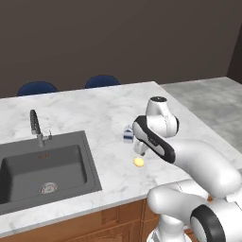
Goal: Gather the eggs and milk located in the vicinity of the sink area and place them right next to the bowl.
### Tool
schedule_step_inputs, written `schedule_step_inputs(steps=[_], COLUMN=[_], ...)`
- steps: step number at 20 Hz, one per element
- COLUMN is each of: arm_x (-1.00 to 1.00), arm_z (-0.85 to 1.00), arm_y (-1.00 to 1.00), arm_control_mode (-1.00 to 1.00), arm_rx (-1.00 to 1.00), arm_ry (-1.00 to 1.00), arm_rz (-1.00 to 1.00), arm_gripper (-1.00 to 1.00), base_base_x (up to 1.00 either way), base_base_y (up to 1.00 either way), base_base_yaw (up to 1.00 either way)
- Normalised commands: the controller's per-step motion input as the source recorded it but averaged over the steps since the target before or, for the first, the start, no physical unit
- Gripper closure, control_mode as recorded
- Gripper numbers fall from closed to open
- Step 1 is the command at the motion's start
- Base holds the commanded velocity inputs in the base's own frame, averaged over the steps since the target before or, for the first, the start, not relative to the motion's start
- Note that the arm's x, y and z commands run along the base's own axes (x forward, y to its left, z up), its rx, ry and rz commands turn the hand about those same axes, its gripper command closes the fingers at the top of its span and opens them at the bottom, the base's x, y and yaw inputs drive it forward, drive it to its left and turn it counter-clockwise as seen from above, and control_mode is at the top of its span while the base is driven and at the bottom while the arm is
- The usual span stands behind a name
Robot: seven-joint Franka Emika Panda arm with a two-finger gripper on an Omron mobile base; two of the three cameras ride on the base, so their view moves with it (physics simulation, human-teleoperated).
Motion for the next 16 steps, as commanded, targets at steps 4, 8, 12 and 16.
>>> schedule_step_inputs(steps=[4, 8, 12, 16], arm_x=[0.21, 0.16, 0.16, 0.06], arm_z=[-0.10, -0.21, -0.27, -0.20], arm_y=[0.15, 0.25, 0.11, -0.01], arm_control_mode=[-1.00, -1.00, -1.00, -1.00], arm_rx=[0.00, 0.00, 0.00, 0.00], arm_ry=[0.03, 0.09, 0.09, 0.03], arm_rz=[0.07, 0.00, -0.02, -0.03], arm_gripper=[-1.00, -1.00, -1.00, -1.00], base_base_x=[0.00, 0.00, 0.00, 0.00], base_base_y=[0.00, 0.00, 0.00, 0.00], base_base_yaw=[0.00, 0.00, 0.00, 0.00])
